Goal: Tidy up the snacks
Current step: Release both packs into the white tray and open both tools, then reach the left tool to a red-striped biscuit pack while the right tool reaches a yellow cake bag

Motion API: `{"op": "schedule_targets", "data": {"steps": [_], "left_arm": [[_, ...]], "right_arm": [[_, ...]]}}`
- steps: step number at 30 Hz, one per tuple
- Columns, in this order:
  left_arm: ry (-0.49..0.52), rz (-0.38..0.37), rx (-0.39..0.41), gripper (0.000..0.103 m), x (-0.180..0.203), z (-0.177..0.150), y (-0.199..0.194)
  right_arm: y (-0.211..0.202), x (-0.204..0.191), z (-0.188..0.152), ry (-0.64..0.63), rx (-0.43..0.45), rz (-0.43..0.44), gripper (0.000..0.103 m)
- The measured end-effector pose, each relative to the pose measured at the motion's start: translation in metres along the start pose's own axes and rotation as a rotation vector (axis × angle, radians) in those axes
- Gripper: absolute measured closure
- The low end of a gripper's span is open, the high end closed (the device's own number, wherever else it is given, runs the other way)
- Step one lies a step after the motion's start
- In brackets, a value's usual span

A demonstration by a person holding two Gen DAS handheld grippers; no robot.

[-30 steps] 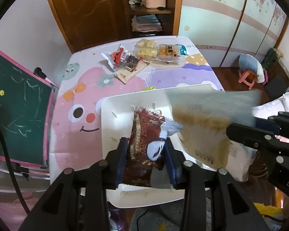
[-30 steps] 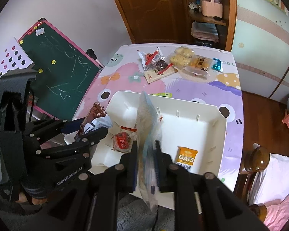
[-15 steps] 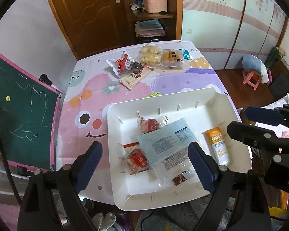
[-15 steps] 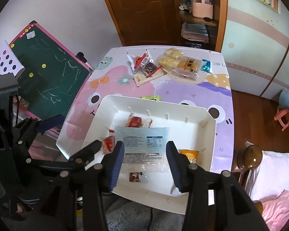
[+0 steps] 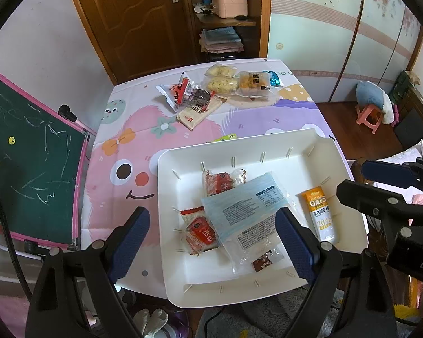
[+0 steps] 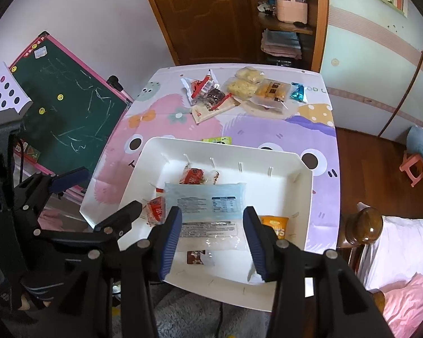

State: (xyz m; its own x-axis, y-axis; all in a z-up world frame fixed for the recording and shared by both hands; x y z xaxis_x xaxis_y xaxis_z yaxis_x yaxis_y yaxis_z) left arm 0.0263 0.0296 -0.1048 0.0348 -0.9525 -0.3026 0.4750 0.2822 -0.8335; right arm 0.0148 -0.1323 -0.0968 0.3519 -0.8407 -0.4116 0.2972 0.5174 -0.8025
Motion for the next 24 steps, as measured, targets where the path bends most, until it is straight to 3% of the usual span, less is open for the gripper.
{"op": "schedule_targets", "data": {"steps": [13, 24], "left_arm": [[-0.022, -0.015, -0.003, 0.013, -0.004, 0.011, 0.007], [-0.078, 0.040, 0.006, 0.013, -0.043, 0.066, 0.033]], "right_arm": [[0.003, 0.008, 0.009, 0.018, 0.009, 0.003, 0.058], [0.011, 0.032, 0.054, 0.082, 0.036, -0.013, 0.058]]}}
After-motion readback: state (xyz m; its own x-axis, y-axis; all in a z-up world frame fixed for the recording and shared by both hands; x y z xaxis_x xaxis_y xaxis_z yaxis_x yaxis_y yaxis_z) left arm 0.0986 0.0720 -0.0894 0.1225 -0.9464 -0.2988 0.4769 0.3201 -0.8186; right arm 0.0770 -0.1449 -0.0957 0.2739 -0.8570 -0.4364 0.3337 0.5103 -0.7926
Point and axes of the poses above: each gripper's, at about its wrist camera, not at the fingertips, and y roughly the way its jaws point, x to its right, z to its top, the point moved 4 cm from there along y, roughly the way its jaws point, and after that the axes turned 15 degrees about z, right-handed, at the moved point
